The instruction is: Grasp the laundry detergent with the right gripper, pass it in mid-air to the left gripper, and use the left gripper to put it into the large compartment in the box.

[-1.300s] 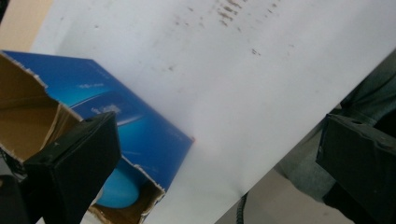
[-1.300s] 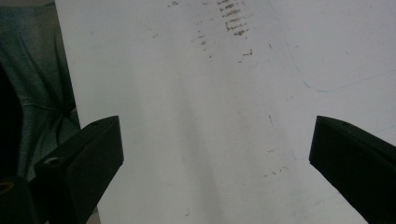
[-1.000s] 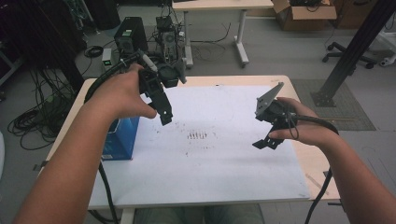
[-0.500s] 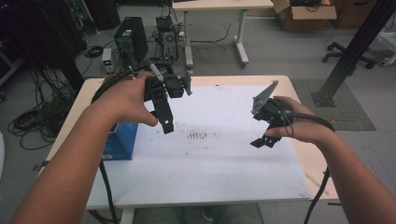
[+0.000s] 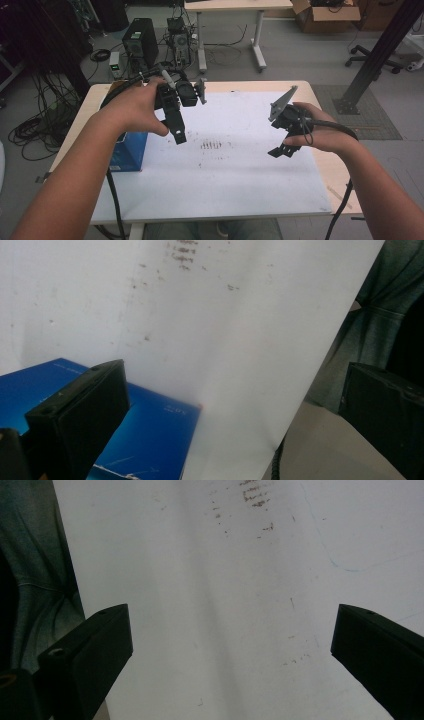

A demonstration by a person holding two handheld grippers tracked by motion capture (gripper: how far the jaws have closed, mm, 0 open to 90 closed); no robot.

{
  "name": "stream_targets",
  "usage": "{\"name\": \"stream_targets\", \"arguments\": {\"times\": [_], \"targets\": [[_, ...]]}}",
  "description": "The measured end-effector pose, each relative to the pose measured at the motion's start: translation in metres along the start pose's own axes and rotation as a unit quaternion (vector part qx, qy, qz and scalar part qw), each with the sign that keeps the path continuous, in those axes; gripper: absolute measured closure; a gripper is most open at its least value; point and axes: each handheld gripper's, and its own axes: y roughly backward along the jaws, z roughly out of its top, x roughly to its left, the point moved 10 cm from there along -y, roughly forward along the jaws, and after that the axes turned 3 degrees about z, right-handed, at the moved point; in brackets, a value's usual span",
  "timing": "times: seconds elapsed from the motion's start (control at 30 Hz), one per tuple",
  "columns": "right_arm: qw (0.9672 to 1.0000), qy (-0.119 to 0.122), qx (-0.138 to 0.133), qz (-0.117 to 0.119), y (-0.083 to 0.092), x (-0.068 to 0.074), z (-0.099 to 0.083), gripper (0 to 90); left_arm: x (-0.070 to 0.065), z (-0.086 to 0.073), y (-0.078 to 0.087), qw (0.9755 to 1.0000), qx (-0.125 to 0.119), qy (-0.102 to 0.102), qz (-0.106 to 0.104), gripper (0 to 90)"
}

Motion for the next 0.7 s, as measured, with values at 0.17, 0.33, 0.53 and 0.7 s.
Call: {"name": "stream_targets", "arguments": {"times": [0.17,0.33,0.53,0.7], "targets": [[1.0,-0.001,-0.001,0.001,-0.0011,-0.0001,-0.0006,3.4,-0.0003,0.0,-0.0002,1.0,0.003,-0.002,0.0,0.2],[1.0,0.001,-0.001,0.002,-0.0026,-0.0001,-0.0004,3.4,-0.0012,0.001,-0.0013,1.0,0.003,-0.003,-0.001,0.2],[1.0,0.0,-0.002,0.002,-0.0013,-0.0009,-0.0007,3.5,-0.0013,0.0021,-0.0022,1.0,0.004,-0.006,-0.004,0.2],[1.0,-0.001,-0.001,0.001,-0.001,-0.0013,-0.0008,3.3,-0.0012,0.0015,-0.0023,1.0,0.007,-0.006,-0.004,0.2]]}}
